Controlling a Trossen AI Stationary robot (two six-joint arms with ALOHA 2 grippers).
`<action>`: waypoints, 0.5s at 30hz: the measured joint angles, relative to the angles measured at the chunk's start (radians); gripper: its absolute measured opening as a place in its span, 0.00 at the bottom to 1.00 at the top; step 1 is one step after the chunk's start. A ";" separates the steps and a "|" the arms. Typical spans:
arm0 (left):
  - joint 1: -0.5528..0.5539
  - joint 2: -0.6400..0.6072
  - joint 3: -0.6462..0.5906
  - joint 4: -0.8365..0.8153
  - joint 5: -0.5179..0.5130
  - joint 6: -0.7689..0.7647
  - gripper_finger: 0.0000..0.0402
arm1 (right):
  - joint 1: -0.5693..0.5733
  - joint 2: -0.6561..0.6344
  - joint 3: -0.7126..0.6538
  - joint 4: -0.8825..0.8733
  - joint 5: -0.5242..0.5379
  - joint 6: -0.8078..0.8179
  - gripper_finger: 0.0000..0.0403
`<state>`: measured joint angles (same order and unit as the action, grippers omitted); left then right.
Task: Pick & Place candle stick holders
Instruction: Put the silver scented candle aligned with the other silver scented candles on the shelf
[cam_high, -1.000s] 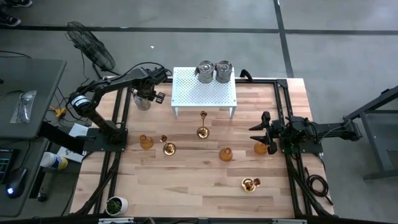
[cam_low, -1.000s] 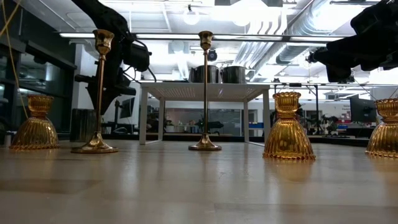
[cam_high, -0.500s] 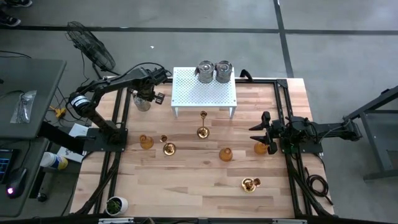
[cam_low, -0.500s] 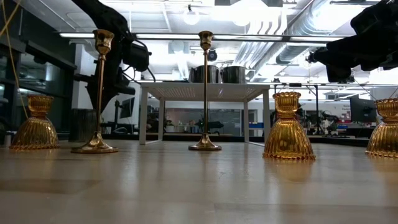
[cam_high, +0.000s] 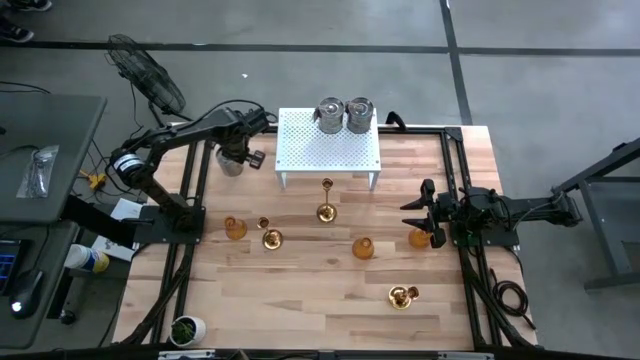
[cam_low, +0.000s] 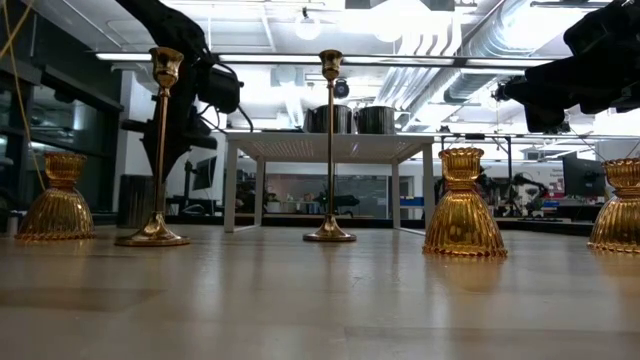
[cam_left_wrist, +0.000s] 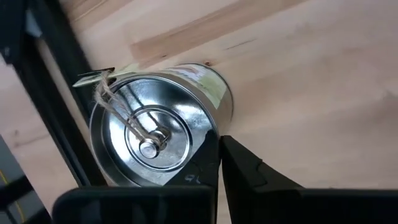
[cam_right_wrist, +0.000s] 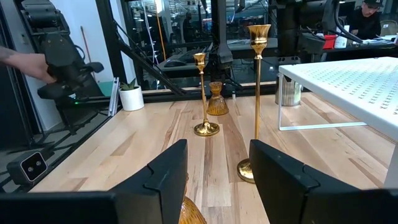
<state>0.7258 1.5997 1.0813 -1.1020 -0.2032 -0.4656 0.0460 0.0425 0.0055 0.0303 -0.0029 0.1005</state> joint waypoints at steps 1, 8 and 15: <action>0.000 0.000 0.000 0.001 0.008 0.030 0.00 | 0.000 0.000 0.000 0.000 0.000 0.000 0.41; -0.001 -0.001 0.001 0.011 0.089 0.186 0.00 | 0.000 0.000 0.000 0.000 0.000 0.000 0.41; 0.001 0.005 -0.006 0.015 0.116 0.240 0.01 | 0.000 0.000 0.000 0.000 0.000 0.000 0.41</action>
<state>0.7265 1.6045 1.0756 -1.0873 -0.0873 -0.2259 0.0458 0.0423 0.0055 0.0303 -0.0029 0.1005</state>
